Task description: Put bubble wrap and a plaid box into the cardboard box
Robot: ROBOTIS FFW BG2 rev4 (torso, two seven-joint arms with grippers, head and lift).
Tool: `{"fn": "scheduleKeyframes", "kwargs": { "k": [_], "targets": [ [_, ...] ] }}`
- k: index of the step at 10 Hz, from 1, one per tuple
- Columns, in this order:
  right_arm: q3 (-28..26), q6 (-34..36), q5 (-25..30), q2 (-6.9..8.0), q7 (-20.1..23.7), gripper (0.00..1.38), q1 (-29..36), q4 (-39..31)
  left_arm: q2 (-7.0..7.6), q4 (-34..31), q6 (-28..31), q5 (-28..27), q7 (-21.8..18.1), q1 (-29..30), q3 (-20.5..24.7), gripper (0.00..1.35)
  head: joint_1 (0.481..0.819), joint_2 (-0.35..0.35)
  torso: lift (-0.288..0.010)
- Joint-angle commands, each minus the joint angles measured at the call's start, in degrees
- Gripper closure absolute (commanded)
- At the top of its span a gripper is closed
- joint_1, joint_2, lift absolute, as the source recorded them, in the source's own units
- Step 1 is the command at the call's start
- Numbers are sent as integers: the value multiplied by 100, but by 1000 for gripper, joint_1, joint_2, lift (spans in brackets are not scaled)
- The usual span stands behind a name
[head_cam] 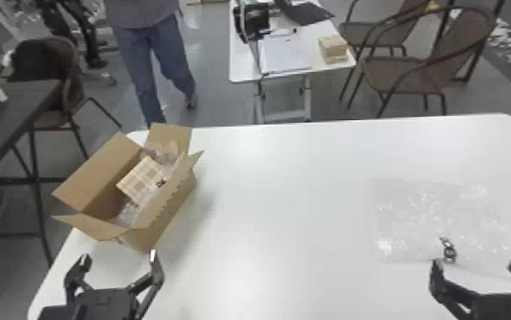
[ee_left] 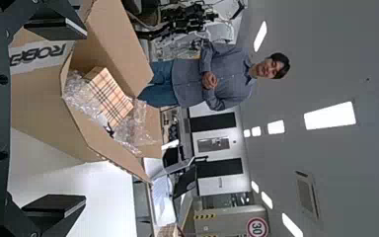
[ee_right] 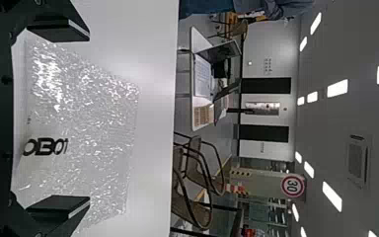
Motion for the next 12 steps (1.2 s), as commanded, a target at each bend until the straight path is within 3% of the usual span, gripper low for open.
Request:
{"fn": "scheduleKeyframes", "kwargs": {
  "k": [1,7,12],
  "targets": [
    [150,127,-123,-155,1,128,94,-98,-15,-26,7,52,-9,138,-58,130,695,165,-103],
    [176,83,-158,-181,1,128,77,-80,-15,-26,42,333,-36,94,-418,134,695,153,-103],
    [176,74,-167,-181,1,128,59,-62,-15,-35,33,298,-36,59,-462,137,695,137,-103]
  ]
}}
